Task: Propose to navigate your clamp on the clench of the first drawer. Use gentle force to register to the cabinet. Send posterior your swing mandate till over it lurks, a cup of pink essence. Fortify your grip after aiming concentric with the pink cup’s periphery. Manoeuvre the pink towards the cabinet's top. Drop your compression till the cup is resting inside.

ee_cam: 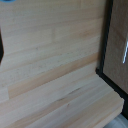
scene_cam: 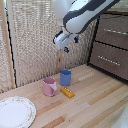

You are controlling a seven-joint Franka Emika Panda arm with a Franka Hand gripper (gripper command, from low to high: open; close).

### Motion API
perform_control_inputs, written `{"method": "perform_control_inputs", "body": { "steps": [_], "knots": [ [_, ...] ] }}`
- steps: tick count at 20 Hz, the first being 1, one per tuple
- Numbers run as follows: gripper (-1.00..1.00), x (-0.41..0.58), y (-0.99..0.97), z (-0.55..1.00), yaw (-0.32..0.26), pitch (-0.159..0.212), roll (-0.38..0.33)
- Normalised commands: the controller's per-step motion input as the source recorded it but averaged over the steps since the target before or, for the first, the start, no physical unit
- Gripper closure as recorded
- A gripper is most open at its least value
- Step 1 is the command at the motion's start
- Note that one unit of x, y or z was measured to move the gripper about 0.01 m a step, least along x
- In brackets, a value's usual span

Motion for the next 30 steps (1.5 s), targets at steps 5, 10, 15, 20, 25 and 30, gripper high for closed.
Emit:
{"method": "perform_control_inputs", "body": {
  "steps": [5,10,15,20,25,30],
  "knots": [
    [-1.0,0.202,0.0,0.63,0.054,0.0,-0.198],
    [-1.0,0.173,-0.17,0.18,0.038,-0.002,-0.322],
    [-1.0,0.009,-0.31,-0.06,0.062,-0.032,-0.375],
    [-1.0,-0.005,-0.32,-0.08,0.08,-0.037,-0.375],
    [-1.0,-0.047,-0.31,-0.02,0.099,-0.041,-0.375],
    [-1.0,-0.209,-0.33,0.0,0.087,-0.02,-0.375]
  ]
}}
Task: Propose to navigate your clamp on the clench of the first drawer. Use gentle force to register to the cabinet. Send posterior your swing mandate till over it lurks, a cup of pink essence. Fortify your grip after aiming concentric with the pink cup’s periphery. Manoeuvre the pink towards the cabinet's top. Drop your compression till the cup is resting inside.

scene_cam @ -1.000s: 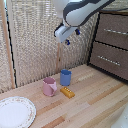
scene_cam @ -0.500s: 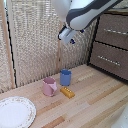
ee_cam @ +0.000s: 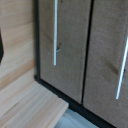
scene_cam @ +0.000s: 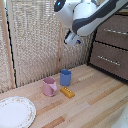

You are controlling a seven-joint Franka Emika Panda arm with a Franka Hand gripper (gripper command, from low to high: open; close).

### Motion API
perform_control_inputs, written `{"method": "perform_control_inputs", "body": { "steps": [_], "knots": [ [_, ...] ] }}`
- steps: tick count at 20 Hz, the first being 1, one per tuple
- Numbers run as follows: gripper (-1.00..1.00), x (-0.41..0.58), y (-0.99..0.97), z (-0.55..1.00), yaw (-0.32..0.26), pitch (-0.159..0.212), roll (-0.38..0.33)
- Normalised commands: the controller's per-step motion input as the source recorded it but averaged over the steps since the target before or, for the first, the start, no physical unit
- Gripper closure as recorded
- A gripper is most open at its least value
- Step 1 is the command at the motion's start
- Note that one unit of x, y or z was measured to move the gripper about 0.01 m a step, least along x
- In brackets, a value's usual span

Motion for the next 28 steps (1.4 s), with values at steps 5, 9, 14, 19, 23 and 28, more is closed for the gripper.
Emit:
{"method": "perform_control_inputs", "body": {
  "steps": [5,9,14,19,23,28],
  "knots": [
    [-1.0,-0.595,-0.37,0.03,0.041,-0.012,-0.358],
    [-1.0,-0.664,-0.35,0.1,0.022,0.0,-0.337],
    [-1.0,-0.353,-0.47,0.05,0.056,-0.025,-0.329],
    [-1.0,-0.201,-0.46,0.02,0.093,-0.045,-0.308],
    [-1.0,-0.096,-0.54,-0.02,0.131,-0.04,-0.215],
    [-1.0,-0.059,-0.61,-0.12,0.108,-0.015,-0.08]
  ]
}}
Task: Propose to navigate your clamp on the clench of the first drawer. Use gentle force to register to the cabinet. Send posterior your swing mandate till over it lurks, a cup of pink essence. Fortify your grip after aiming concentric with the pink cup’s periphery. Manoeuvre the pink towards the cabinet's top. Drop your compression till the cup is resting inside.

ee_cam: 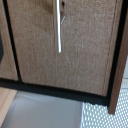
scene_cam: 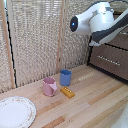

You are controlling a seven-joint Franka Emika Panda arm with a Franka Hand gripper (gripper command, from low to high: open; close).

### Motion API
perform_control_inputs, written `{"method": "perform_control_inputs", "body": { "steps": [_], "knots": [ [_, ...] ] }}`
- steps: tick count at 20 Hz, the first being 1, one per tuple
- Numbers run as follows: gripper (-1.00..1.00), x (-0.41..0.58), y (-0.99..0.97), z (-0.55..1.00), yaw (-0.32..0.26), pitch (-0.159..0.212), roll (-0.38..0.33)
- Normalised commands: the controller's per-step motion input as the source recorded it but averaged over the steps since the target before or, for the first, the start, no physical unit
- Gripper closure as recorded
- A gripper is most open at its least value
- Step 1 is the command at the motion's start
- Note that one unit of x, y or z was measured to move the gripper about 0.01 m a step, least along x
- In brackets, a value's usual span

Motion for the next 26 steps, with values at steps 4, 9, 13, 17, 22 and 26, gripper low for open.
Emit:
{"method": "perform_control_inputs", "body": {
  "steps": [4,9,13,17,22,26],
  "knots": [
    [-1.0,0.0,-0.69,-0.12,0.073,-0.006,-0.001],
    [-1.0,0.0,-0.75,-0.02,0.086,-0.002,0.0],
    [-1.0,0.057,-0.72,0.02,0.155,-0.029,-0.016],
    [-1.0,0.281,-0.59,0.01,0.203,-0.037,-0.003],
    [1.0,0.389,-0.35,0.0,0.061,0.0,-0.002],
    [1.0,0.111,-0.34,-0.02,0.0,0.0,0.005]
  ]
}}
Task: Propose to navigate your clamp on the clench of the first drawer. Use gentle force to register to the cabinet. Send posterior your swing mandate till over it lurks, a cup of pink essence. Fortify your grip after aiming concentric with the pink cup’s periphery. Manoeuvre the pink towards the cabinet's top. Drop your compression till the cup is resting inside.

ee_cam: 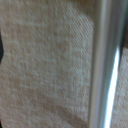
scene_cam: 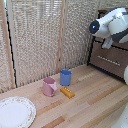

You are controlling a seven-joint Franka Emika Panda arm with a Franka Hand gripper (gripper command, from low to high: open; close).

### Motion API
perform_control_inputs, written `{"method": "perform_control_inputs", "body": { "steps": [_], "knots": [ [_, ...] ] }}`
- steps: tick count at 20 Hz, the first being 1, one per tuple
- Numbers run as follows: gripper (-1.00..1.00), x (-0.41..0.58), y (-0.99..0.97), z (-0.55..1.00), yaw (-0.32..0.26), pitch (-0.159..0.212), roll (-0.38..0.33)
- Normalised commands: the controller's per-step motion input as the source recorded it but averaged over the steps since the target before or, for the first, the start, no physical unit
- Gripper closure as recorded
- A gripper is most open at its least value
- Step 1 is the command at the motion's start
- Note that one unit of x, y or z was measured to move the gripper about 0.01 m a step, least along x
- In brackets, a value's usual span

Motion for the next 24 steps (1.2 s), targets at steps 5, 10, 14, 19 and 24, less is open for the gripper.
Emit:
{"method": "perform_control_inputs", "body": {
  "steps": [5,10,14,19,24],
  "knots": [
    [1.0,0.014,-0.36,0.06,0.0,0.0,0.017],
    [1.0,-0.006,-0.02,0.37,0.0,0.0,-0.07],
    [1.0,0.0,0.42,0.23,-0.01,0.0,-0.063],
    [1.0,0.177,0.86,0.08,-0.074,0.0,-0.022],
    [1.0,0.221,0.92,0.06,-0.046,0.022,-0.017]
  ]
}}
